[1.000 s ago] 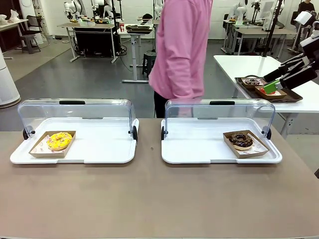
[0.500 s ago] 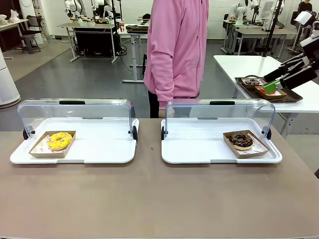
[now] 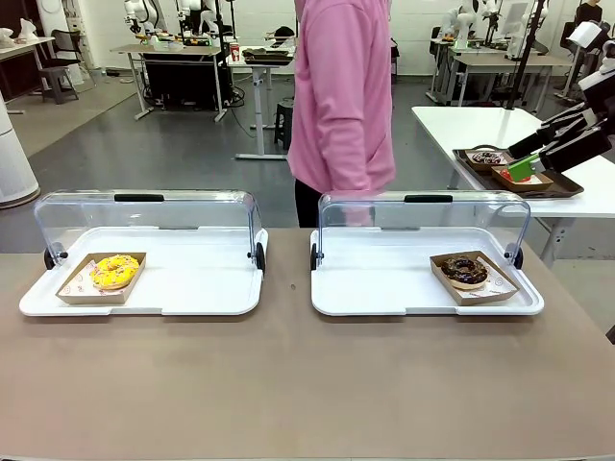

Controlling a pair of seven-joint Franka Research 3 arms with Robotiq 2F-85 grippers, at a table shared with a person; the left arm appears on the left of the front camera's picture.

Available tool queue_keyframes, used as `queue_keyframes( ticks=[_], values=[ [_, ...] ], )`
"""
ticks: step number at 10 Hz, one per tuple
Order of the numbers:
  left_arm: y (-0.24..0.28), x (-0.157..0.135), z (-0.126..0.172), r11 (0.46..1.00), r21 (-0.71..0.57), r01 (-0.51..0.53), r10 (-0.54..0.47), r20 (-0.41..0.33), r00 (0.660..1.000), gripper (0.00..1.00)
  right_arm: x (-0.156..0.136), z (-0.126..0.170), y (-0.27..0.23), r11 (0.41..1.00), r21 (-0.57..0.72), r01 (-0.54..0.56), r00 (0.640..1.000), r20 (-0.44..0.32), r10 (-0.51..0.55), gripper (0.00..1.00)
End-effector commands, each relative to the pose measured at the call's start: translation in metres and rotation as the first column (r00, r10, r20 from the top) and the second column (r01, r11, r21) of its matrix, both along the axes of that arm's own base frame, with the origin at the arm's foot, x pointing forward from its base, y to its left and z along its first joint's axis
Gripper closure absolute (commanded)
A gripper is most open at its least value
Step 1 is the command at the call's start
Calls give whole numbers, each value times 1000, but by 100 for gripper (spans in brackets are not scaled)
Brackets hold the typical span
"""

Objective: Provide the desired donut to the person.
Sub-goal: Place the picked Paper togo box onto the Handle tray extended by the person.

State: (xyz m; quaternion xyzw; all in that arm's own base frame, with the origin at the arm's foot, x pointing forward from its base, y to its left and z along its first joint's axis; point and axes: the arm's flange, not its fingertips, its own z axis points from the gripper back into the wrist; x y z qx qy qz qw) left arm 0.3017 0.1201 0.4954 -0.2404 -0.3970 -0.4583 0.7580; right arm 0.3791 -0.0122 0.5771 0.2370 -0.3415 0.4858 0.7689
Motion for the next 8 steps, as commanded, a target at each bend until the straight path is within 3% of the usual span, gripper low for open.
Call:
queue_keyframes(
  ticks=[1, 8],
  values=[
    [3, -1, 0, 1000, -7, -5, 5, 2, 1000, 0, 0, -2, 0, 1000, -3, -9, 1000, 7, 9, 0],
    [3, -1, 0, 1000, -7, -5, 5, 2, 1000, 0, 0, -2, 0, 1000, -3, -9, 1000, 7, 9, 0]
  ],
)
